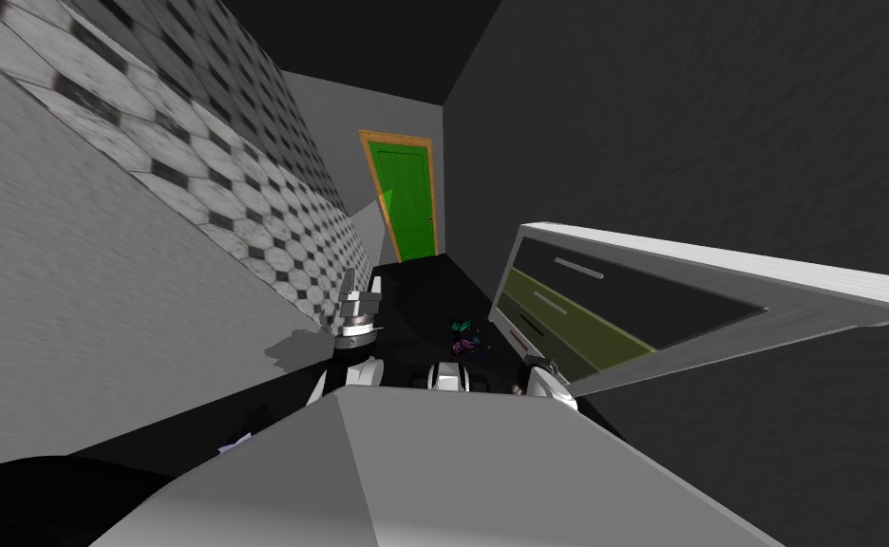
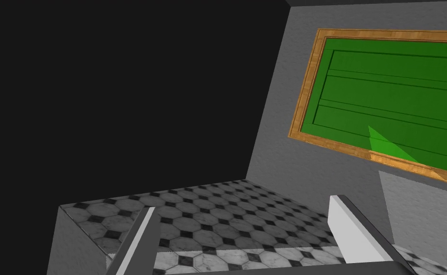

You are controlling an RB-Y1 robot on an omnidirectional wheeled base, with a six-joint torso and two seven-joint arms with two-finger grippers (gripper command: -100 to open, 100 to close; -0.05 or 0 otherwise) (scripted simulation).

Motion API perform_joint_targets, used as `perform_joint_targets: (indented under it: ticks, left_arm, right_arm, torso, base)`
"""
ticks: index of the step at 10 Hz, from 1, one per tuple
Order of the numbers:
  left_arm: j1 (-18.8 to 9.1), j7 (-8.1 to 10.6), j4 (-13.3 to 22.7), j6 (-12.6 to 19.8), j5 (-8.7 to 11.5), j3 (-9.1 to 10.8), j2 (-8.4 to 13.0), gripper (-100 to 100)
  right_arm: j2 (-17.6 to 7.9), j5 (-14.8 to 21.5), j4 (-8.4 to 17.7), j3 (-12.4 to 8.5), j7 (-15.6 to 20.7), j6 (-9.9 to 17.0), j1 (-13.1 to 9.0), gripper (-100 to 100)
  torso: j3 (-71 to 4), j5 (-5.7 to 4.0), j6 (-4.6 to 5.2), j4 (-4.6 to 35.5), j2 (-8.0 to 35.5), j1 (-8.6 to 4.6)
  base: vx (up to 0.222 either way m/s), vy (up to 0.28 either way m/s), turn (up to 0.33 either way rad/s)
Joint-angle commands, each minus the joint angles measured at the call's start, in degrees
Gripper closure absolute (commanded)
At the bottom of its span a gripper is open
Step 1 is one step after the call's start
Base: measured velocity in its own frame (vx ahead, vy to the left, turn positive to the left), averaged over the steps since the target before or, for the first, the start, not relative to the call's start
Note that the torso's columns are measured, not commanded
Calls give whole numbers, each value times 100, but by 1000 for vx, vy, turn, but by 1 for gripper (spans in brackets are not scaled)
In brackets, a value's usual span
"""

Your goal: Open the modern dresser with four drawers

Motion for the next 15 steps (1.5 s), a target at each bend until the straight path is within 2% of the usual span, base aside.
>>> perform_joint_targets:
  ticks: [1,2,3,4,5,6,7,9,10,11,14,15]
  left_arm:
    - [0,0,0,0,0,0,0,0]
    - [0,0,0,0,0,0,0,0]
    - [0,0,0,0,0,0,0,0]
    - [0,0,0,0,0,0,0,0]
    - [0,0,0,0,0,0,0,0]
    - [0,0,0,0,0,0,0,0]
    - [0,0,0,0,0,0,0,0]
    - [0,0,0,0,0,0,0,0]
    - [0,0,0,0,0,0,0,0]
    - [0,0,0,0,0,0,0,0]
    - [0,0,0,0,0,0,0,0]
    - [0,0,0,0,0,0,0,0]
  right_arm:
    - [-89,349,442,29,95,338,-249,-100]
    - [-157,528,720,46,195,488,-386,-100]
    - [-157,528,720,46,195,553,-386,-100]
    - [-228,697,934,60,290,721,-517,-100]
    - [-228,697,934,60,290,755,-517,-100]
    - [-302,856,1134,73,380,946,-643,-100]
    - [-302,856,1134,73,380,946,-643,-100]
    - [-464,1142,1486,93,541,1286,-867,-100]
    - [-464,1142,1486,93,541,1286,-867,-100]
    - [-552,1268,1635,102,612,1434,-965,-100]
    - [-641,1381,1765,110,675,1567,-1051,-100]
    - [-812,1567,1967,124,778,1781,-1190,-100]
  torso:
    - [1,0,3,-1,3,-2]
    - [-4,-1,-1,-1,-8,-2]
    - [-10,0,1,-5,-16,-4]
    - [-3,-2,3,-3,-3,-4]
    - [1,-1,0,0,1,-5]
    - [2,-1,2,0,5,-1]
    - [0,1,1,0,0,2]
    - [-3,-1,0,-1,-5,-4]
    - [-6,-2,0,-3,-9,-5]
    - [-3,-2,2,-2,-3,-3]
    - [0,0,0,0,0,0]
    - [1,0,2,0,3,1]
  base:
    - [78,11,33]
    - [112,9,102]
    - [81,-1,39]
    - [74,-7,62]
    - [64,-1,32]
    - [69,7,46]
    - [55,6,26]
    - [70,-5,61]
    - [63,-7,29]
    - [51,-9,34]
    - [38,-4,20]
    - [31,0,6]
